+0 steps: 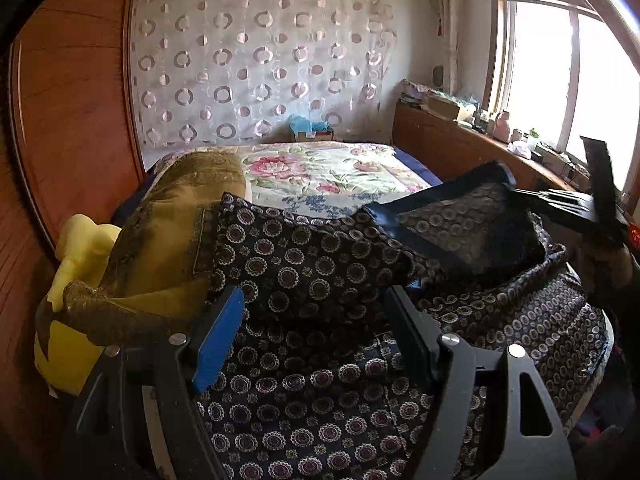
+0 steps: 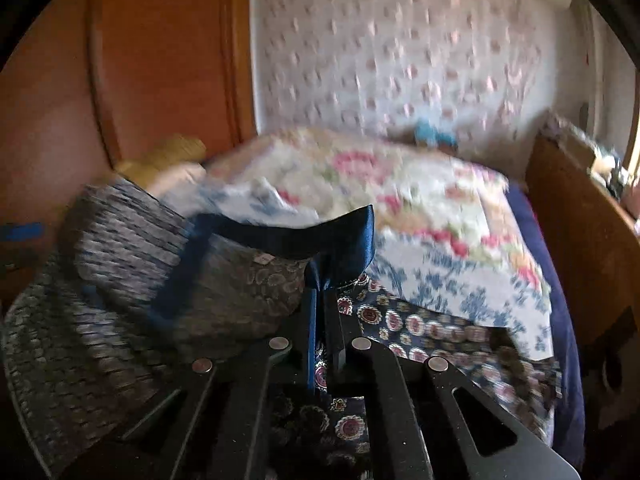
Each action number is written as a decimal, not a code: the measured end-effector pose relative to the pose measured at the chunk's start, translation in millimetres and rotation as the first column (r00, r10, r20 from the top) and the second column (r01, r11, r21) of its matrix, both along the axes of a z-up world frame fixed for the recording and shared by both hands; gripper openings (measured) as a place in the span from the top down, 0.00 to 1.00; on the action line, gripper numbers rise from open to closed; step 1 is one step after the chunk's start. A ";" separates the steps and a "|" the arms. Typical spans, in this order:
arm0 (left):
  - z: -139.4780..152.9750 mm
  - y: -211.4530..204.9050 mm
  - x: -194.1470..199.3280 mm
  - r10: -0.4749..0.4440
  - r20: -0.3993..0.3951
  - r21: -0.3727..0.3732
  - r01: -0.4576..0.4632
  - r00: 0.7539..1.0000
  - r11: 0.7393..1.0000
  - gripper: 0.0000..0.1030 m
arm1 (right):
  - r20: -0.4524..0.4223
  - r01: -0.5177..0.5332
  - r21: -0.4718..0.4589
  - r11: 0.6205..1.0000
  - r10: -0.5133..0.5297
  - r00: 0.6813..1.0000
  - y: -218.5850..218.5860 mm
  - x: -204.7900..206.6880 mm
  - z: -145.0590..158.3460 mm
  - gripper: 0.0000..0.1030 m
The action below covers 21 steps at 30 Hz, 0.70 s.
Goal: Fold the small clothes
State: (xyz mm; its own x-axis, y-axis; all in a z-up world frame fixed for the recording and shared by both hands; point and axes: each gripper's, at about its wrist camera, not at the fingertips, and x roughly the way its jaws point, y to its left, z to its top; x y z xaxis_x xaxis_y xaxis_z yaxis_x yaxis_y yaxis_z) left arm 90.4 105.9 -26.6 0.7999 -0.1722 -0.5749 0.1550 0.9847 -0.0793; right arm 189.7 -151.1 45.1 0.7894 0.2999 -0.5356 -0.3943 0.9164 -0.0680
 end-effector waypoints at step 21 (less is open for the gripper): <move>10.5 -4.9 59.7 0.010 -0.023 0.062 -0.009 1.000 0.998 0.29 | -0.079 -0.033 -0.014 0.999 0.032 0.996 -32.7 -138.1 -35.7 0.95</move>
